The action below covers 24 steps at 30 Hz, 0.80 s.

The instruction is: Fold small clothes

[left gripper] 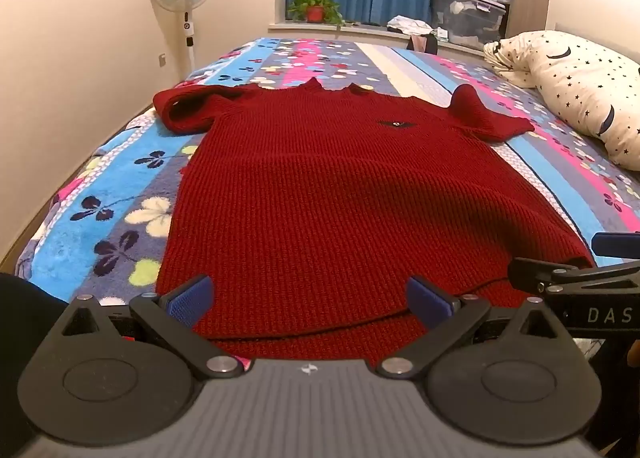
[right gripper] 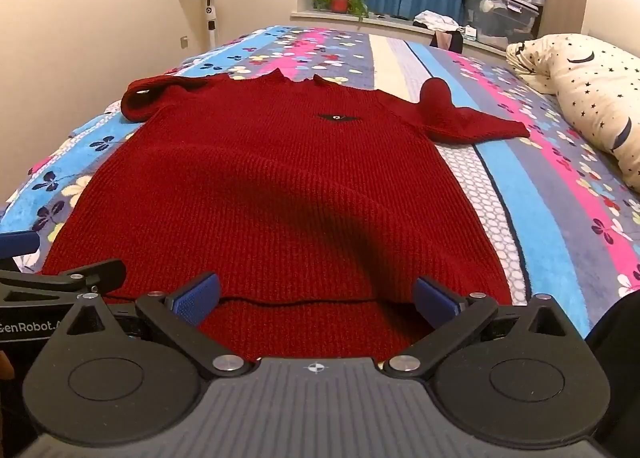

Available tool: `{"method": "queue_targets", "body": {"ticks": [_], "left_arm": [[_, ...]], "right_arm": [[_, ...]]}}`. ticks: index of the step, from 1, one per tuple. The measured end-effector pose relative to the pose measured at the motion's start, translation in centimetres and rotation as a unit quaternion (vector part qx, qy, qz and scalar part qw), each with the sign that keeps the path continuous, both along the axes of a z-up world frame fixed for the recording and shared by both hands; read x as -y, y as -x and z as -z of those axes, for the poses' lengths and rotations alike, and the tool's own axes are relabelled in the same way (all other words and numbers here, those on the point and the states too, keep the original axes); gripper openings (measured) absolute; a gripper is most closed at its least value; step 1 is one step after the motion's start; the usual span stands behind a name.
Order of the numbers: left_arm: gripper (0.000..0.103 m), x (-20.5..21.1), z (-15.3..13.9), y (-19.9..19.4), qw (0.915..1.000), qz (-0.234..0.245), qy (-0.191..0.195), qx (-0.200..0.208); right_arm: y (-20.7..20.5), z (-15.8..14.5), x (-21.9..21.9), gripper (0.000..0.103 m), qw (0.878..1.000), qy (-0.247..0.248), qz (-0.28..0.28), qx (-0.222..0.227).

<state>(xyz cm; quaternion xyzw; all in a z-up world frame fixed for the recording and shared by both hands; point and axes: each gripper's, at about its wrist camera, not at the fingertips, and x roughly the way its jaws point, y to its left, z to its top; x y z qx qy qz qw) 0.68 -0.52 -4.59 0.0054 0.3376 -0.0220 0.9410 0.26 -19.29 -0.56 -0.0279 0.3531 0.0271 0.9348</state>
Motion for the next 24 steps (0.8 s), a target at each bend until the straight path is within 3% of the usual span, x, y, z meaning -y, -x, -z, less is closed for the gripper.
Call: {"method": "queue_targets", "body": {"ticks": [24], "left_arm": [[0.103, 0.02, 0.08, -0.02, 1.0, 0.0, -0.002, 0.0]], "right_arm": [[-0.09, 0.29, -0.02, 0.102, 1.0, -0.003, 0.001, -0.003]]}}
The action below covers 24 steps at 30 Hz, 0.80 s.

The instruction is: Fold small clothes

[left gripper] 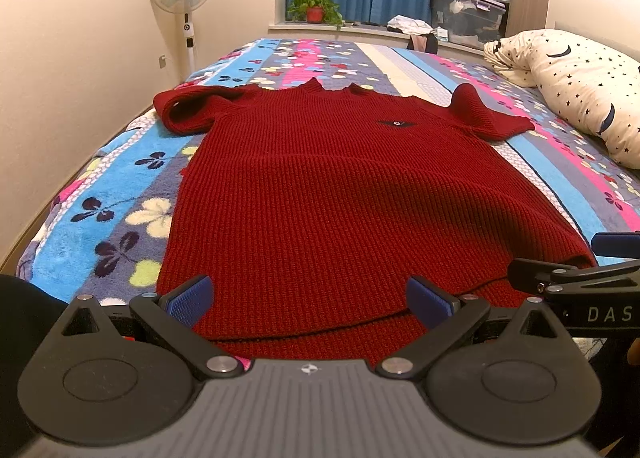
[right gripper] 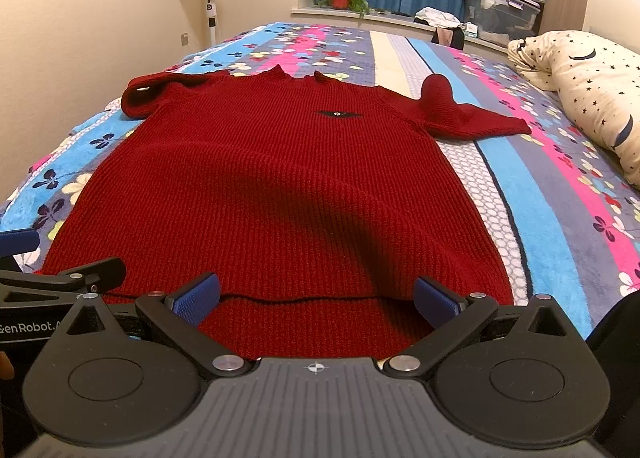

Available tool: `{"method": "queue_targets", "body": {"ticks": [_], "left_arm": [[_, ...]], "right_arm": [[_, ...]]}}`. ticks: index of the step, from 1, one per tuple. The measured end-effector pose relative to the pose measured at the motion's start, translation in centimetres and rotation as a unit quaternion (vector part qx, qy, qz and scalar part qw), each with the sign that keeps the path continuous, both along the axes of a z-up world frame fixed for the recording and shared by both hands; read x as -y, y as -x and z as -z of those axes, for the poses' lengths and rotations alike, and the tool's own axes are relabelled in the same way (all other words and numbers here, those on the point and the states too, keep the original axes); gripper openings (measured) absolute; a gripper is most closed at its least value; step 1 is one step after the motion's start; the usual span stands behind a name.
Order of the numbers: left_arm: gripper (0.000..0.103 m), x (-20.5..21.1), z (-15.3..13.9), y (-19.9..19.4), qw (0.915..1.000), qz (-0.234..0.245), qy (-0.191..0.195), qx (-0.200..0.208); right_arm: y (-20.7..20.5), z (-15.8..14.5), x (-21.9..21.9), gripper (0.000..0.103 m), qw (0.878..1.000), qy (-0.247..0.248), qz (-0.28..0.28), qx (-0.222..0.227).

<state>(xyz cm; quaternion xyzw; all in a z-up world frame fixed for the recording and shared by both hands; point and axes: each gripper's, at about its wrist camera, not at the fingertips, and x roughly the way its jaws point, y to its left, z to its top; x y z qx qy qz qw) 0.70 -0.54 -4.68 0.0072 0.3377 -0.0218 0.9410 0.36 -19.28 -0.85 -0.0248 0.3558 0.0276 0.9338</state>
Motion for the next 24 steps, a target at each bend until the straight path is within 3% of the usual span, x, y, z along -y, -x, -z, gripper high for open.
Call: {"method": "queue_targets", "body": {"ticks": [24], "left_arm": [[0.103, 0.02, 0.05, 0.03, 1.0, 0.001, -0.002, 0.0]], "right_arm": [[-0.15, -0.32, -0.14, 0.102, 1.0, -0.001, 0.0, -0.001]]}}
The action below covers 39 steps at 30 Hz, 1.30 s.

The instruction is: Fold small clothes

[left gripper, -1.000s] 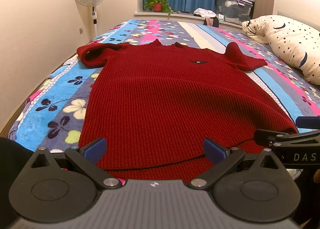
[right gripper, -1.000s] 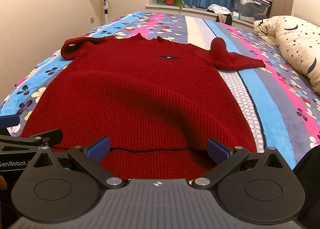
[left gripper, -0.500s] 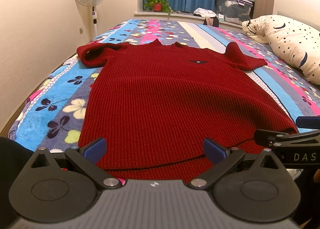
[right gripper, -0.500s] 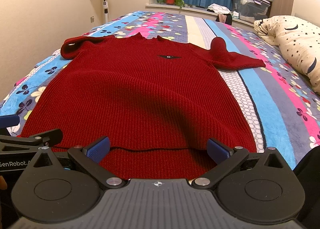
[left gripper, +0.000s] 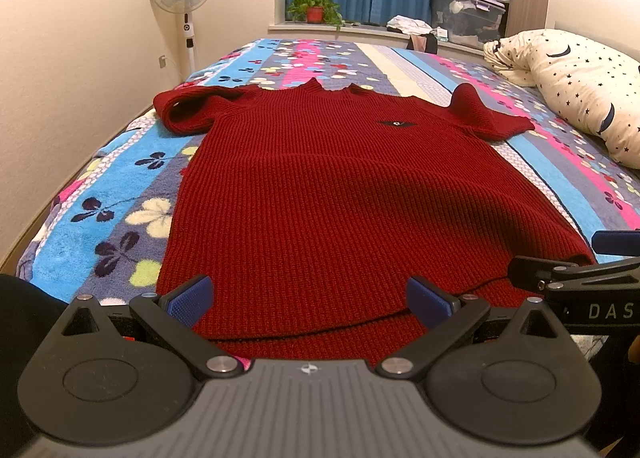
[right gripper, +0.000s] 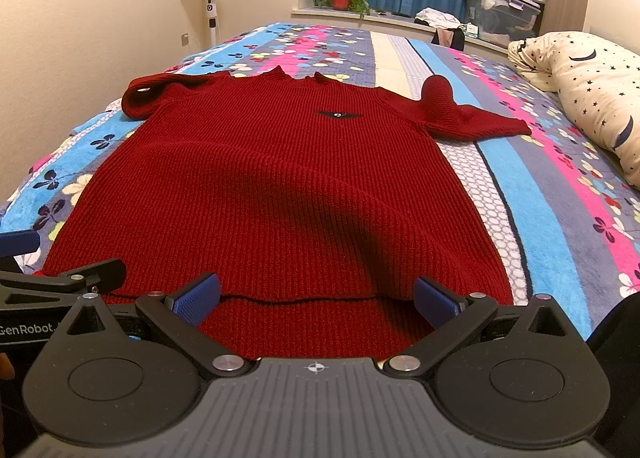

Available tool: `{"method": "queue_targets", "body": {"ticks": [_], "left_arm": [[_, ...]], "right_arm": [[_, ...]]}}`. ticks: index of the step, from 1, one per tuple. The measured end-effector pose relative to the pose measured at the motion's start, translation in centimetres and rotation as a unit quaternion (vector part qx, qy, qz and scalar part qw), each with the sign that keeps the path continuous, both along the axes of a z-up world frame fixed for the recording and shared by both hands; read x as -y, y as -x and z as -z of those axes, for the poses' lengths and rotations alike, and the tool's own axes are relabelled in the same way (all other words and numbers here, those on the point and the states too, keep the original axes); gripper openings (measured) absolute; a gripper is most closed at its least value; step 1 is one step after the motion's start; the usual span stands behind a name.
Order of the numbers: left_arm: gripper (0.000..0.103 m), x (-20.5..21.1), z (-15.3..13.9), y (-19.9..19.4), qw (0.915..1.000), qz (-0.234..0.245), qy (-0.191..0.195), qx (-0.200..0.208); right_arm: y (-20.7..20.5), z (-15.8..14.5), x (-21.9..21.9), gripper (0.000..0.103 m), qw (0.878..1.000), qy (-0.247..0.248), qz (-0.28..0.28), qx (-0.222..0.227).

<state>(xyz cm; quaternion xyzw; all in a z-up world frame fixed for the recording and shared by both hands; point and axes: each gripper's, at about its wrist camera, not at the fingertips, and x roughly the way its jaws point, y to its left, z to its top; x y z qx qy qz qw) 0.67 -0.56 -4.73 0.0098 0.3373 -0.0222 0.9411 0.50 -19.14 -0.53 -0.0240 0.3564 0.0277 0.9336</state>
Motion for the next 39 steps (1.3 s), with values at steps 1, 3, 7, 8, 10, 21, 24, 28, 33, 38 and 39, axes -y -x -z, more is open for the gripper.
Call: {"method": "queue_targets", "body": {"ticks": [1, 3, 7, 8, 10, 21, 24, 28, 33, 38, 39], "left_arm": [[0.103, 0.0, 0.0, 0.0, 1.0, 0.0, 0.0, 0.0], [0.103, 0.0, 0.0, 0.0, 1.0, 0.0, 0.0, 0.0], [0.103, 0.0, 0.0, 0.0, 1.0, 0.001, 0.0, 0.001], [0.103, 0.0, 0.0, 0.0, 1.0, 0.003, 0.001, 0.001], [0.103, 0.1, -0.1, -0.1, 1.0, 0.007, 0.001, 0.005], [0.029, -3.7, -1.6, -5.7, 0.9943, 0.107, -0.002, -0.001], [0.029, -6.5, -1.8, -8.3, 0.9952, 0.095, -0.019, -0.015], [0.029, -11.5, -0.9, -12.2, 0.9942, 0.028, 0.038, -0.096], [0.031, -14.4, 1.6, -14.3, 0.9813, -0.008, 0.069, -0.18], [0.048, -14.7, 3.9, -14.4, 0.9669, -0.013, 0.082, -0.241], [0.048, -14.5, 4.1, -14.1, 0.9659, -0.009, 0.081, -0.246]], "right_arm": [[0.0, 0.0, 0.0, 0.102, 1.0, 0.0, 0.0, -0.001], [0.0, 0.0, 0.0, 0.102, 1.0, 0.0, -0.001, 0.0], [0.0, -0.1, -0.2, 0.101, 1.0, 0.0, -0.003, 0.003], [0.0, -0.1, -0.2, 0.098, 1.0, 0.0, -0.004, 0.004], [0.0, -0.2, -0.1, 0.095, 1.0, -0.004, -0.005, 0.006], [-4.9, -4.5, 8.6, 0.053, 0.995, -0.059, 0.063, 0.043], [-7.6, -5.2, 12.4, 0.038, 0.994, -0.041, 0.088, 0.046], [-11.0, -2.3, 15.9, 0.038, 0.994, -0.048, 0.096, -0.028], [-13.3, 2.6, 17.9, 0.042, 0.981, -0.087, 0.116, -0.13], [-12.8, 5.0, 18.4, 0.052, 0.97, -0.096, 0.114, -0.19], [-12.8, 5.4, 18.3, 0.052, 0.968, -0.106, 0.11, -0.201]]}}
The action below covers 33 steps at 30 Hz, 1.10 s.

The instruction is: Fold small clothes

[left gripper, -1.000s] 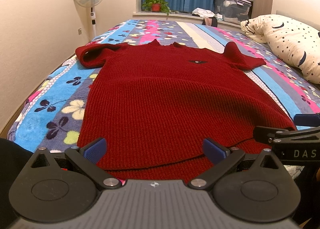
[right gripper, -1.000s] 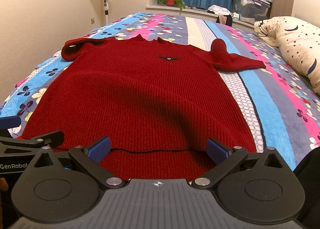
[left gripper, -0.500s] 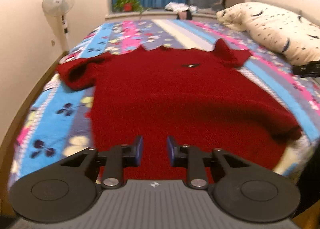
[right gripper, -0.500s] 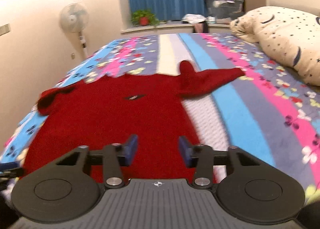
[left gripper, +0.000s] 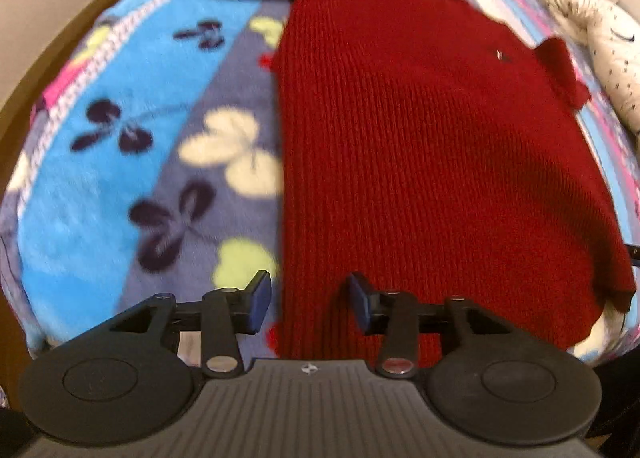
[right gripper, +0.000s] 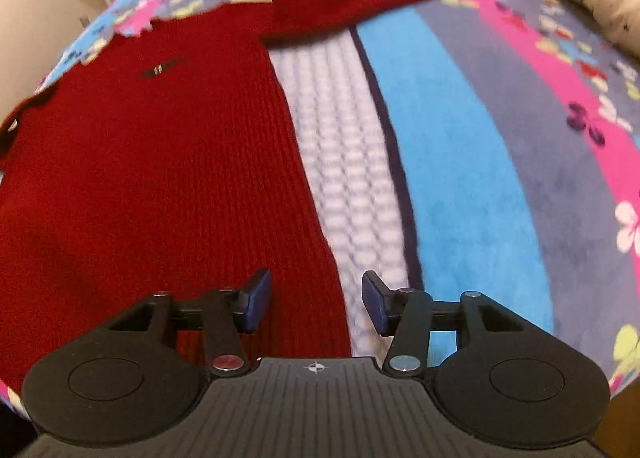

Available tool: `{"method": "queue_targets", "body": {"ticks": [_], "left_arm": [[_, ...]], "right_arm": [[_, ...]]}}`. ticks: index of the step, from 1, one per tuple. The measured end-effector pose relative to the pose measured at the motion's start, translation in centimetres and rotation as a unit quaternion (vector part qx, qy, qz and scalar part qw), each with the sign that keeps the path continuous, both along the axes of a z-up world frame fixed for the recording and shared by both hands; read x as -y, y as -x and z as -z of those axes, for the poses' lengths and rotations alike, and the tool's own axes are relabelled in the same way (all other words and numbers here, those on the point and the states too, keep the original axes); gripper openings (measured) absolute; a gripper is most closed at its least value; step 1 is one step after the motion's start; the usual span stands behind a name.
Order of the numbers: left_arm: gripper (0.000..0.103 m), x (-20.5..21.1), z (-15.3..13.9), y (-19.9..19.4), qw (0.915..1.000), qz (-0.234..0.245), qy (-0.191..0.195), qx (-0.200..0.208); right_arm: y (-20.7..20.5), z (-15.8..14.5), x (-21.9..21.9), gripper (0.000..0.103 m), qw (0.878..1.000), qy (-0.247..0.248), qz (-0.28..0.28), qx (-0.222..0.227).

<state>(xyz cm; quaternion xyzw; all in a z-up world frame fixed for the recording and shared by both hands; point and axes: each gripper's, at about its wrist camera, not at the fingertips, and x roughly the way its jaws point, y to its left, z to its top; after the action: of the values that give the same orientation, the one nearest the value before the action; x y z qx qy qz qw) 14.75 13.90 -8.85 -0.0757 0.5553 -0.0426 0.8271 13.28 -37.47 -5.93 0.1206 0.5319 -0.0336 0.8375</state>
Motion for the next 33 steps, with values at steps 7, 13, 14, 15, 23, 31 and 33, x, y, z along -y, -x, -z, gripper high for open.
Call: {"method": "queue_targets", "body": {"ticks": [7, 13, 14, 15, 23, 31, 33], "left_arm": [[0.013, 0.3, 0.1, 0.1, 0.9991, 0.035, -0.016, 0.018], [0.007, -0.4, -5.8, 3.9, 0.9851, 0.077, -0.036, 0.15], [0.007, -1.2, -6.4, 4.6, 0.9836, 0.066, -0.047, 0.161], [0.007, -2.0, -6.5, 4.8, 0.9847, 0.051, -0.048, 0.159], [0.012, 0.3, -3.5, 3.1, 0.9869, 0.054, -0.118, 0.096], [0.027, 3.4, -0.9, 2.1, 0.9901, 0.1, -0.07, 0.069], [0.033, 4.2, 1.5, 1.5, 0.9896, 0.111, -0.091, 0.015]], "right_arm": [[0.5, 0.2, -0.2, 0.021, 0.999, -0.029, -0.033, 0.009], [4.7, -6.1, 2.9, 0.017, 0.981, -0.102, -0.018, 0.164], [5.7, -6.8, 3.7, 0.017, 0.976, -0.12, -0.012, 0.18], [6.5, -7.0, 4.3, 0.016, 0.974, -0.134, -0.005, 0.185], [4.1, -2.5, 2.0, 0.017, 0.999, 0.021, -0.007, 0.048], [3.1, -1.1, -2.0, 0.037, 0.991, -0.027, -0.125, 0.036], [2.5, 0.4, -3.3, 0.037, 0.99, 0.018, -0.138, -0.002]]}}
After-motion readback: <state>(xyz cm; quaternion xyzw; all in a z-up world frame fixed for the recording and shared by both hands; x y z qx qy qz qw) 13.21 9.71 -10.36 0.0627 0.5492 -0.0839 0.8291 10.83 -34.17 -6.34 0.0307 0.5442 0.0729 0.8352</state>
